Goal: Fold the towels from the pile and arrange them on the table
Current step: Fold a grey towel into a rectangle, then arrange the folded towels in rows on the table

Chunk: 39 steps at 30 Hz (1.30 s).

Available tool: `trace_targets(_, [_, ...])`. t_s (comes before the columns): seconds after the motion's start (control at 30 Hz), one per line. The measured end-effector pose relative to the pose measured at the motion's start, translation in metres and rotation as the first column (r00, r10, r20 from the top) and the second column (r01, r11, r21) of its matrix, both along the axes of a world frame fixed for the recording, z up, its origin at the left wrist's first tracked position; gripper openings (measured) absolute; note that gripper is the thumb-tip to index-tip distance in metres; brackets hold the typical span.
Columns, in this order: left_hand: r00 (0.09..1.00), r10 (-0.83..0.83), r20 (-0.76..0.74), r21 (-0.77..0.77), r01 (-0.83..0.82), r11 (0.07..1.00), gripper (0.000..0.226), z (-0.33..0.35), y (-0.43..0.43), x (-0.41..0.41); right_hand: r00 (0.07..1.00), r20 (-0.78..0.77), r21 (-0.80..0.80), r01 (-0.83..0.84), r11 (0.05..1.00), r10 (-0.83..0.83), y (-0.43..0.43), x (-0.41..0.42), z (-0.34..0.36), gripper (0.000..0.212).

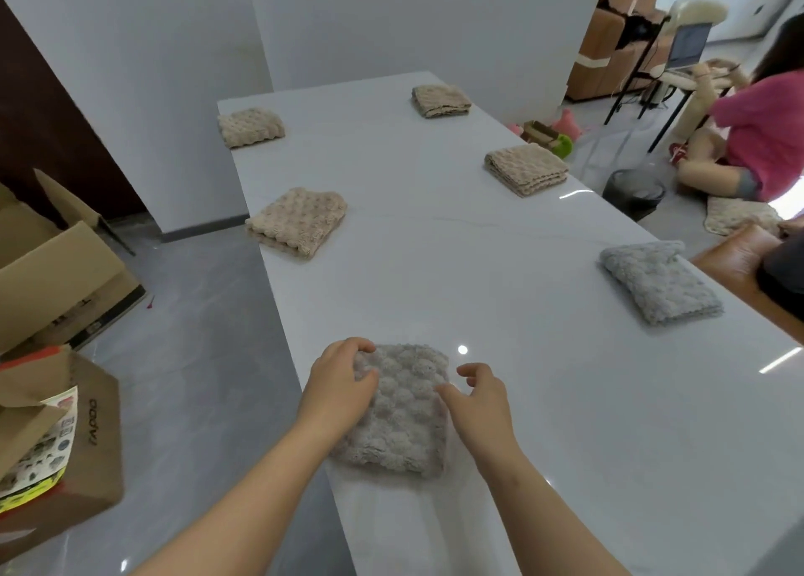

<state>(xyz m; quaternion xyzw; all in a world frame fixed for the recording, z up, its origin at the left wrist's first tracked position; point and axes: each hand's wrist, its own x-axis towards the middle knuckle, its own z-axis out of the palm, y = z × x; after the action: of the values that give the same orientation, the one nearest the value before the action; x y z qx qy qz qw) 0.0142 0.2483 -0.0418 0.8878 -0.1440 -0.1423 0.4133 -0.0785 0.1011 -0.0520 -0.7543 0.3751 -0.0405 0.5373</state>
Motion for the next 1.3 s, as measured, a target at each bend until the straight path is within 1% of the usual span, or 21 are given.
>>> trace_targets(0.13, [0.999,-0.046,0.009,-0.044,0.046,0.998,0.019,0.008,-0.03,-0.01,1.0,0.021,0.02,0.003,1.0,-0.003,-0.023,-0.01,0.004,0.035])
trace_targets(0.23, [0.999,-0.024,-0.022,-0.085,0.022,0.996,0.019,0.007,-0.053,-0.022,0.999,0.02,0.032,-0.031,0.999,0.031,-0.047,-0.014,0.003,0.03])
trace_targets(0.37, [0.993,0.099,-0.058,-0.107,-0.104,0.989,0.02,0.003,-0.089,-0.039,0.989,0.028,0.039,-0.145,0.989,0.144,-0.085,-0.008,-0.001,0.019])
trace_targets(0.5, [0.958,0.283,-0.051,-0.142,-0.287,0.947,0.017,0.004,-0.133,-0.066,0.942,0.029,0.03,-0.335,0.942,0.334,-0.132,-0.011,-0.001,0.014])
trace_targets(0.57, [0.94,0.335,-0.065,-0.138,-0.341,0.93,0.016,0.008,-0.157,-0.083,0.917,0.023,0.03,-0.398,0.917,0.397,-0.158,-0.019,0.0,0.011])
trace_targets(0.67, [0.912,0.386,-0.139,-0.139,-0.404,0.904,0.015,0.012,-0.192,-0.109,0.888,0.002,0.027,-0.459,0.888,0.459,-0.195,-0.034,0.005,0.008])
trace_targets(0.77, [0.879,0.425,-0.215,-0.148,-0.459,0.876,0.011,0.017,-0.219,-0.123,0.875,-0.009,0.011,-0.484,0.875,0.484,-0.227,-0.038,0.013,0.005])
trace_targets(0.93, [0.866,0.43,-0.256,-0.143,-0.474,0.869,0.011,0.02,-0.259,-0.127,0.877,0.005,-0.016,-0.481,0.877,0.481,-0.272,-0.04,0.022,0.005])
trace_targets(1.0, [0.864,0.429,-0.265,-0.142,-0.475,0.868,0.012,0.021,-0.278,-0.125,0.879,0.025,-0.037,-0.475,0.879,0.476,-0.291,-0.039,0.022,0.006])
trace_targets(1.17, [0.847,0.462,-0.265,-0.112,-0.503,0.857,0.012,0.016,-0.338,-0.125,0.852,0.008,-0.079,-0.521,0.85,0.523,-0.349,-0.034,0.015,0.009])
trace_targets(1.3, [0.803,0.548,-0.235,-0.108,-0.581,0.806,0.012,0.007,-0.399,-0.115,0.801,0.062,-0.187,-0.577,0.795,0.596,-0.411,-0.015,0.012,0.007])
